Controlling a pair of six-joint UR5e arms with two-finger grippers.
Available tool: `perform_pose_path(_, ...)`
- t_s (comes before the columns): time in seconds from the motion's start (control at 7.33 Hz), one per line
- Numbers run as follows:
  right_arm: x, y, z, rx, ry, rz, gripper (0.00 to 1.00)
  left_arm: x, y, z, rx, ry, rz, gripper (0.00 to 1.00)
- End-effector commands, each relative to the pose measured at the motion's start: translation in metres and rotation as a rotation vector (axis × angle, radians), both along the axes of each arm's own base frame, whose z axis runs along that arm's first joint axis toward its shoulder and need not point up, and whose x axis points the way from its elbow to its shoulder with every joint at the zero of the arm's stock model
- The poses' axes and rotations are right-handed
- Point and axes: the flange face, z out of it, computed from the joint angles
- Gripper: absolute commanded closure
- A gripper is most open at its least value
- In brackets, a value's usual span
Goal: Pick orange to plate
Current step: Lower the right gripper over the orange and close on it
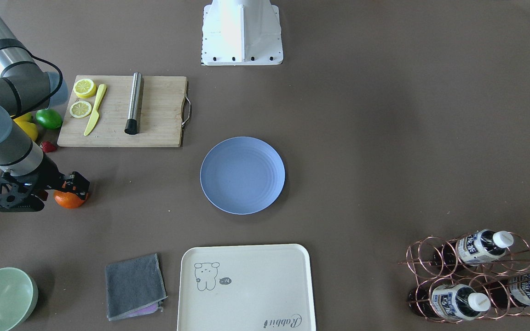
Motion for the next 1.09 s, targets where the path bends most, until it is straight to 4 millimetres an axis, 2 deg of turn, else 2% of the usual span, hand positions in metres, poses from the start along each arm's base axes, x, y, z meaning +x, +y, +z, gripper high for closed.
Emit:
perform_pose_path(0.0, -0.01, 0.006, 0.001, -0.001, 0.006, -0.008, 0.01, 0.0, 0.004, 0.004, -0.006, 0.001, 0.001, 0.02)
perform_pose_path(0.27, -0.018, 0.01, 0.003, 0.011, 0.023, -0.012, 0.07, 0.0, 0.004, 0.003, -0.003, 0.001, 0.001, 0.02)
perform_pose_path(0.55, -0.018, 0.013, 0.008, 0.009, 0.033, -0.011, 0.21, 0.0, 0.003, 0.003, -0.003, 0.001, 0.001, 0.02)
perform_pose_path(0.68, -0.017, 0.014, 0.008, 0.008, 0.031, -0.011, 0.42, 0.001, 0.003, 0.003, -0.003, 0.001, 0.003, 0.02)
perform_pose_path(0.82, -0.019, 0.012, -0.01, 0.028, 0.009, -0.01, 0.96, 0.0, 0.003, 0.003, -0.005, 0.001, 0.001, 0.02)
perform_pose_path(0.95, -0.02, 0.013, -0.035, 0.043, -0.019, -0.006, 1.0, 0.001, 0.003, 0.003, -0.005, 0.001, 0.003, 0.02)
